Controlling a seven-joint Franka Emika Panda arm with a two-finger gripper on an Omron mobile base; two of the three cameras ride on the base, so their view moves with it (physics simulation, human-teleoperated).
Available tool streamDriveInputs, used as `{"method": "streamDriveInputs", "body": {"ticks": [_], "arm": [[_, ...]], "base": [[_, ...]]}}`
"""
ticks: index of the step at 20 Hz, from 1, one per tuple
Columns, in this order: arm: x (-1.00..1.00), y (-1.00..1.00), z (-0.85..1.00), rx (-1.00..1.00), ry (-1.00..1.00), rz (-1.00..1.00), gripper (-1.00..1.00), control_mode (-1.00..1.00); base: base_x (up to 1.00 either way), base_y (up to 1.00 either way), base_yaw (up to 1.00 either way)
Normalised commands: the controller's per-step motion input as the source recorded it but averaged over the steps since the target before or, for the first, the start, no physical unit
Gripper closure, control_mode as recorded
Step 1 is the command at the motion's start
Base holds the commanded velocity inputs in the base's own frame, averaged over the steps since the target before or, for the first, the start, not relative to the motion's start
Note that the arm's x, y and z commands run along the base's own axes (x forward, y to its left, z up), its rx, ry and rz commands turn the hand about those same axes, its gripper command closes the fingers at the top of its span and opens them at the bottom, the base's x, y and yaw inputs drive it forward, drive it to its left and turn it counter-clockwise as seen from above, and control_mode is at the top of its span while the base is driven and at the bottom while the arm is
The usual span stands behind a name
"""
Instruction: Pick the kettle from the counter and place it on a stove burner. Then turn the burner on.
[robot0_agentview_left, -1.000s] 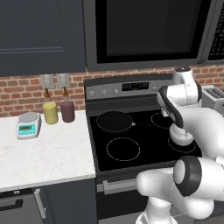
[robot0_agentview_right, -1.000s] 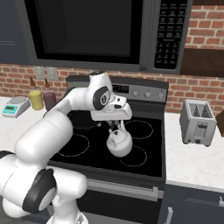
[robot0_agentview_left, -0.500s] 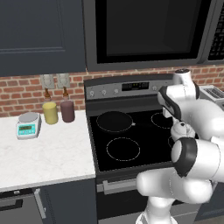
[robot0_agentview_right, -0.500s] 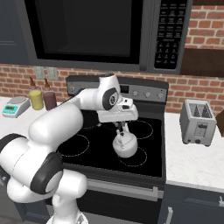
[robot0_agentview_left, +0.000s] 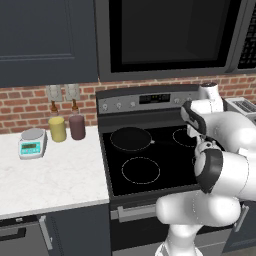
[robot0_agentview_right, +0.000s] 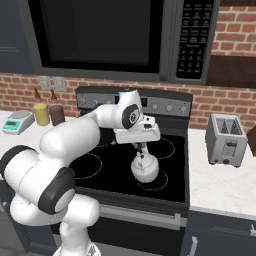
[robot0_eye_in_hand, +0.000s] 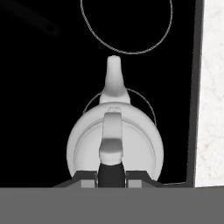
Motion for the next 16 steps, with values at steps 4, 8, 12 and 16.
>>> {"method": "streamDriveInputs", "body": {"ticks": [4,8,12,16], "arm": [[-0.06,-0.09,-0.19,0.03,0.07,0.0,1.0,-1.0],[0.0,-0.08,-0.1,0.01,0.07,0.0,1.0,-1.0],[0.0,-0.08,-0.25,0.0,0.01,0.0,1.0,-1.0],[0.04,-0.07,-0.22,0.0,0.0,0.0,1.0,-1.0]], "base": [[0.0,0.0,0.0],[0.0,0.0,0.0],[0.0,0.0,0.0],[0.0,0.0,0.0]]}}
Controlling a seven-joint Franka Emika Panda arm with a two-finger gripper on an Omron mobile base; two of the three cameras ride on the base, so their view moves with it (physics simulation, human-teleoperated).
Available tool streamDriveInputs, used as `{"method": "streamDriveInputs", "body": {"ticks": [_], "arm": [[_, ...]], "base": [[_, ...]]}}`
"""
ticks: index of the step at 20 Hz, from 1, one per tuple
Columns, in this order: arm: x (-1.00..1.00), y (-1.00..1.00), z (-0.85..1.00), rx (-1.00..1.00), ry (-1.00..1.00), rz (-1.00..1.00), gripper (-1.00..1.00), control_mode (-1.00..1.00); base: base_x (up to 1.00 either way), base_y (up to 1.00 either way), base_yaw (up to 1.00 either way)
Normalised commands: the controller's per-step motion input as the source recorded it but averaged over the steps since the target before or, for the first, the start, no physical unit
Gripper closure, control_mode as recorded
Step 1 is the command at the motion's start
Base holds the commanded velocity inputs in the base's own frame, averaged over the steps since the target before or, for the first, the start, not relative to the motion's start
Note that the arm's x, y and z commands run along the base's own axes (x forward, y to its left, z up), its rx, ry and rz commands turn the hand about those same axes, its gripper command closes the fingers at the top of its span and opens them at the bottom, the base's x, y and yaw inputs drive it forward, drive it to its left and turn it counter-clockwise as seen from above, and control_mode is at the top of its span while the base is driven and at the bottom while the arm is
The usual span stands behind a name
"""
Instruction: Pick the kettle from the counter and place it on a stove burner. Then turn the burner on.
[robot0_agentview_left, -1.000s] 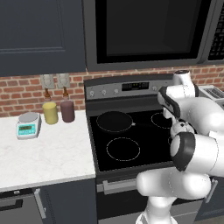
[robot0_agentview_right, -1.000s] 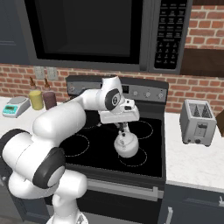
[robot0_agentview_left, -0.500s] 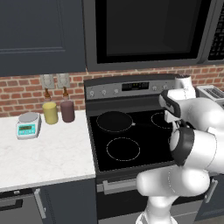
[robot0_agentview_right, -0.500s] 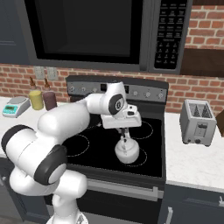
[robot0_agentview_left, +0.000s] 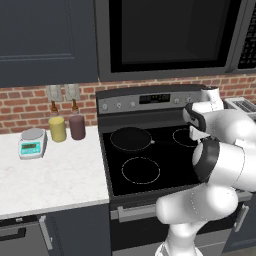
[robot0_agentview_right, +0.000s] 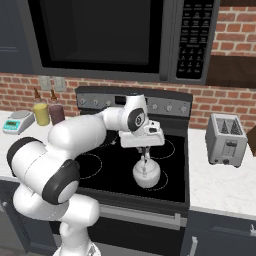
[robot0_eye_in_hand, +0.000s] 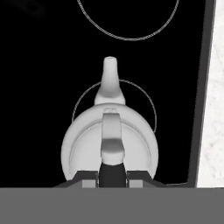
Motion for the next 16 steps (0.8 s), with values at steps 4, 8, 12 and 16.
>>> {"method": "streamDriveInputs", "body": {"ticks": [4,8,12,16], "arm": [[0.07,-0.15,-0.13,0.0,0.0,0.0,1.0,-1.0],[0.0,-0.13,-0.18,0.0,0.0,0.0,1.0,-1.0],[0.0,-0.04,-0.21,0.0,0.0,0.0,1.0,-1.0],[0.0,0.0,-0.02,0.0,0.0,0.0,1.0,-1.0]], "base": [[0.0,0.0,0.0],[0.0,0.0,0.0],[0.0,0.0,0.0],[0.0,0.0,0.0]]}}
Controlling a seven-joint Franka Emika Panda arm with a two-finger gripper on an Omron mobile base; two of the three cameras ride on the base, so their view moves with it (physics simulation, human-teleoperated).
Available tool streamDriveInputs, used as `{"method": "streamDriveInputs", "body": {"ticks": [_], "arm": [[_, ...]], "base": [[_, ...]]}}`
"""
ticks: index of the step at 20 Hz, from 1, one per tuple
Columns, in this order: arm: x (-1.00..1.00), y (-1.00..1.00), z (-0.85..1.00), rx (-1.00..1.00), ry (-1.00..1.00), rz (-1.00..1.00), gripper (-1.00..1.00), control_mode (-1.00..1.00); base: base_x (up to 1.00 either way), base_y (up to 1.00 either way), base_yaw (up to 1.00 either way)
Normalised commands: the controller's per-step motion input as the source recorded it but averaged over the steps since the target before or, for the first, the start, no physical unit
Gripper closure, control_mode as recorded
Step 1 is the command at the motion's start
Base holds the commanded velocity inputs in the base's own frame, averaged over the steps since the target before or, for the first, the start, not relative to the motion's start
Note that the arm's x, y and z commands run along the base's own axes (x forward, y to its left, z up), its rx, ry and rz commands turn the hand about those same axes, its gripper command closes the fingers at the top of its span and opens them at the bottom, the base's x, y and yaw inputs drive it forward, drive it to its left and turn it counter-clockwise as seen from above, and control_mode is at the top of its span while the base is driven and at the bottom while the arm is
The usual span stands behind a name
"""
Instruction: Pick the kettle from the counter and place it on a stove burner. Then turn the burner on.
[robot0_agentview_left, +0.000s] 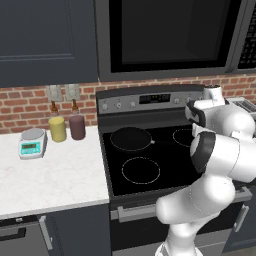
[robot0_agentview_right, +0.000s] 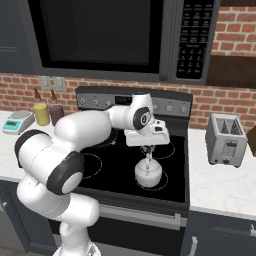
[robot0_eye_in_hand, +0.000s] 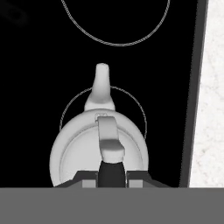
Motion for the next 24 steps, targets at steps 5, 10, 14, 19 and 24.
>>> {"method": "streamDriveInputs", "body": {"ticks": [5,10,14,19,24], "arm": [[0.0,0.0,0.0,0.0,0.0,0.0,-1.0,-1.0],[0.0,0.0,0.0,0.0,0.0,0.0,-1.0,-1.0],[0.0,0.0,0.0,0.0,0.0,0.0,-1.0,-1.0],[0.0,0.0,0.0,0.0,0.0,0.0,-1.0,-1.0],[-0.06,0.0,0.16,0.0,-0.11,0.0,-1.0,-1.0]], "base": [[0.0,0.0,0.0],[0.0,0.0,0.0],[0.0,0.0,0.0],[0.0,0.0,0.0],[0.0,0.0,0.0]]}}
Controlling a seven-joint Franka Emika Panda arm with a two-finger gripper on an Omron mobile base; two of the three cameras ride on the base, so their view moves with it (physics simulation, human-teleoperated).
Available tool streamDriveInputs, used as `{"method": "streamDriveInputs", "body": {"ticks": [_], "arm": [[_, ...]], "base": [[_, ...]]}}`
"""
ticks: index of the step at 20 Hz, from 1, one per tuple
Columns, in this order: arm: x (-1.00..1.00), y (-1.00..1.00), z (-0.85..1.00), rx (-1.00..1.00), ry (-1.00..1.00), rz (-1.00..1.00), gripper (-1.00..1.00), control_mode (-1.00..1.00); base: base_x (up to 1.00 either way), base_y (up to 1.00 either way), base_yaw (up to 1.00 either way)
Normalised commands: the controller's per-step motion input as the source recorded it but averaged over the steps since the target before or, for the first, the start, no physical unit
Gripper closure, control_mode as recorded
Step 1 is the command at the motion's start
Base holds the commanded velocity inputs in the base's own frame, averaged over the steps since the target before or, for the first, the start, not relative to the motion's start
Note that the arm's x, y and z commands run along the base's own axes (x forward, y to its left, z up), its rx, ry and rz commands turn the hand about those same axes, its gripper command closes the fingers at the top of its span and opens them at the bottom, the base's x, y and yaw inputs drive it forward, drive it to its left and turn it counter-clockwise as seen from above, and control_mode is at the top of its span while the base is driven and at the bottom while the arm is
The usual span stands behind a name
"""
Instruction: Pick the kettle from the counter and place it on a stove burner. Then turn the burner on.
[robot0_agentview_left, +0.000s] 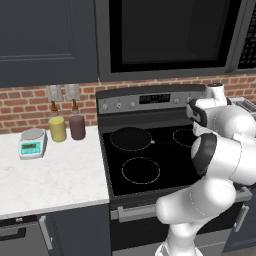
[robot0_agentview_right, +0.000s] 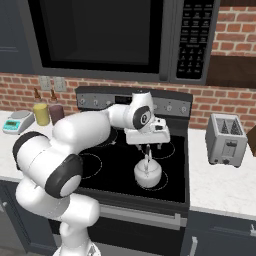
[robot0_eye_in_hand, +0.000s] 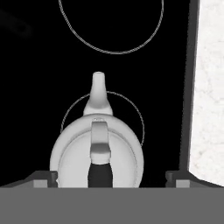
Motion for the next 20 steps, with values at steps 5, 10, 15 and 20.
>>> {"method": "streamDriveInputs", "body": {"ticks": [5,10,15,20], "arm": [[-0.05,0.0,0.54,0.0,-0.22,0.0,-1.0,-1.0],[-0.05,-0.11,0.46,0.03,-0.19,0.0,-1.0,-1.0],[-0.06,-0.23,0.19,0.07,-0.15,0.0,-1.0,-1.0],[0.0,-0.36,0.04,0.06,-0.06,0.0,-1.0,-1.0]], "base": [[0.0,0.0,0.0],[0.0,0.0,0.0],[0.0,0.0,0.0],[0.0,0.0,0.0]]}}
